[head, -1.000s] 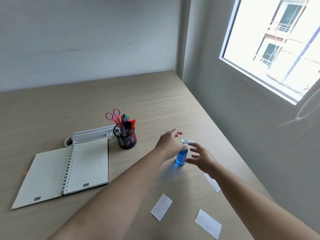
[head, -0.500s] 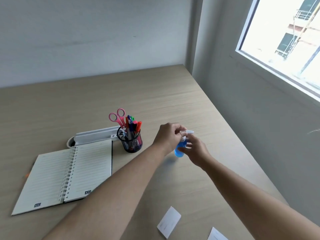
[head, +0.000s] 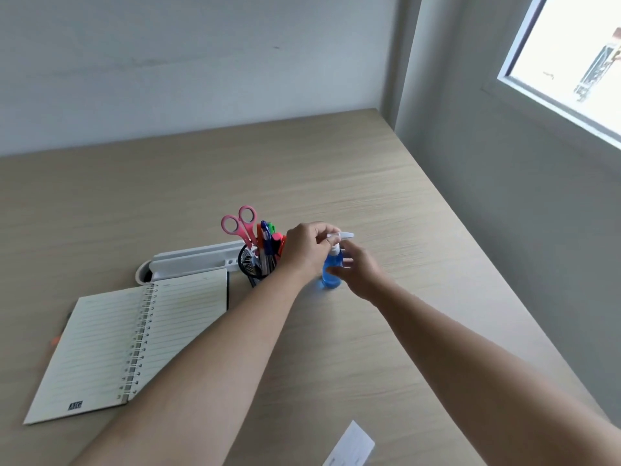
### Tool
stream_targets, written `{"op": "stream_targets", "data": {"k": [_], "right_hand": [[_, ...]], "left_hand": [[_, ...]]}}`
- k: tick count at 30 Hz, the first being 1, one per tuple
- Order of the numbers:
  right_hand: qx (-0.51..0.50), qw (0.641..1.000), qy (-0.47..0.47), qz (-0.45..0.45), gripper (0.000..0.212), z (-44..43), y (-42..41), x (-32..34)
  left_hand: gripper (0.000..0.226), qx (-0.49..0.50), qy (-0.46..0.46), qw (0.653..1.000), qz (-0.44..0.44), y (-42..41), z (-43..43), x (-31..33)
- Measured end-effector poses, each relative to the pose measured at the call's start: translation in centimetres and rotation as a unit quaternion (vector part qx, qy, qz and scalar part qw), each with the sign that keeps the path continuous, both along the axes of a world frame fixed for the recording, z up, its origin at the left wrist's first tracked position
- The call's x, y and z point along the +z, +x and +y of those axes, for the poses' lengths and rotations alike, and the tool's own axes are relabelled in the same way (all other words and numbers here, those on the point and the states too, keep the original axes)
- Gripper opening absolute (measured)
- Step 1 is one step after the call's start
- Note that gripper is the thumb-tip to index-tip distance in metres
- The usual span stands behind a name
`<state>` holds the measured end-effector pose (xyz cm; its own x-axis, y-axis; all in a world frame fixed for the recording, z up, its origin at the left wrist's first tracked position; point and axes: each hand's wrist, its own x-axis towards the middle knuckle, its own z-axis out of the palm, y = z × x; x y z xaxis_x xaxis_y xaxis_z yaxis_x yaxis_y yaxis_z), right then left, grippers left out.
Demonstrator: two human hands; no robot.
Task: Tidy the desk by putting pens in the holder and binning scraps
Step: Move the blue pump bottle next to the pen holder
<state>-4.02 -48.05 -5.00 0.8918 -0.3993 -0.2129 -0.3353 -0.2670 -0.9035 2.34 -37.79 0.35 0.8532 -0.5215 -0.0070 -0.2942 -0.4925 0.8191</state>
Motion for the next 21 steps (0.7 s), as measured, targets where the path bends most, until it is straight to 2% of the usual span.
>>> {"op": "stream_targets", "data": {"k": [4, 7, 10, 12, 17, 21], "right_hand": [[-0.004, 1.000, 0.016, 0.018, 0.052, -0.1, -0.4, 0.3], [-0.027, 0.999, 0.028, 0.035, 0.061, -0.4, -1.5, 0.9], [-0.060, 0.997, 0.042, 0.016, 0.049, -0.6, -4.2, 2.0], [-0.066, 0.997, 0.041, 0.004, 0.038, -0.7, -6.6, 2.6], [-0.021, 0.999, -0.018, 0.018, 0.026, -0.6, -14.5, 3.4], [0.077, 0.988, -0.106, 0.087, 0.032, 0.3, -20.7, 2.6]], "left_hand": [[0.026, -0.012, 0.005, 1.000, 0.004, -0.2, 0.1, 0.0], [0.040, -0.041, 0.020, 0.997, -0.067, -0.9, 1.1, 0.5], [0.037, -0.056, 0.016, 0.984, -0.166, -2.5, 2.6, 1.0], [0.030, -0.078, 0.014, 0.976, -0.202, -3.9, 3.6, 1.0], [0.023, -0.161, 0.083, 0.967, -0.177, -8.6, 6.3, -0.5], [0.036, -0.241, 0.214, 0.938, -0.130, -12.4, 8.3, -2.5]]}}
